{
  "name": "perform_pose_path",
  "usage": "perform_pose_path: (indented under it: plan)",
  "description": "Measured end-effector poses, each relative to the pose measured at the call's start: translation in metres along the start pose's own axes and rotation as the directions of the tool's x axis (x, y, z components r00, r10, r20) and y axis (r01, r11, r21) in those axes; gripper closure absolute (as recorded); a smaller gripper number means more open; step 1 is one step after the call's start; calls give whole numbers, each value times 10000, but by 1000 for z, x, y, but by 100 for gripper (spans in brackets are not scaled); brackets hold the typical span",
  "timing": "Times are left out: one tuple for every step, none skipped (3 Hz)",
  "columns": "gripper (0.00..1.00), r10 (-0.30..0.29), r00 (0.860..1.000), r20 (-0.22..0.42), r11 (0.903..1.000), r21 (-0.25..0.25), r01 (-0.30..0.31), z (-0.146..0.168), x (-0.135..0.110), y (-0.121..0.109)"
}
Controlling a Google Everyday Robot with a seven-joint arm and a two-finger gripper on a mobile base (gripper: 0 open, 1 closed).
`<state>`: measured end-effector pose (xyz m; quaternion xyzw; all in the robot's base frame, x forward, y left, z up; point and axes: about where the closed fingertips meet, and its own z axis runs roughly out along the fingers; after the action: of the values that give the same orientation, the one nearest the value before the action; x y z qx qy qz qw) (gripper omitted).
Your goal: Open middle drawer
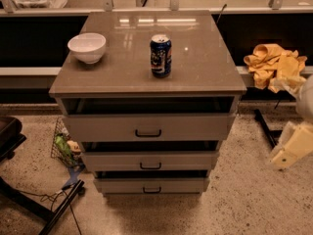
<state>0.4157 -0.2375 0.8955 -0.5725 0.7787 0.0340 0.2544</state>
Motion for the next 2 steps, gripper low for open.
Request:
perform_pose_path:
  plan:
    - [0,648,9862,1523,9979,-32,-650,59,41,29]
    - [0,905,9615,2595,9937,408,-1045,108,65,32]
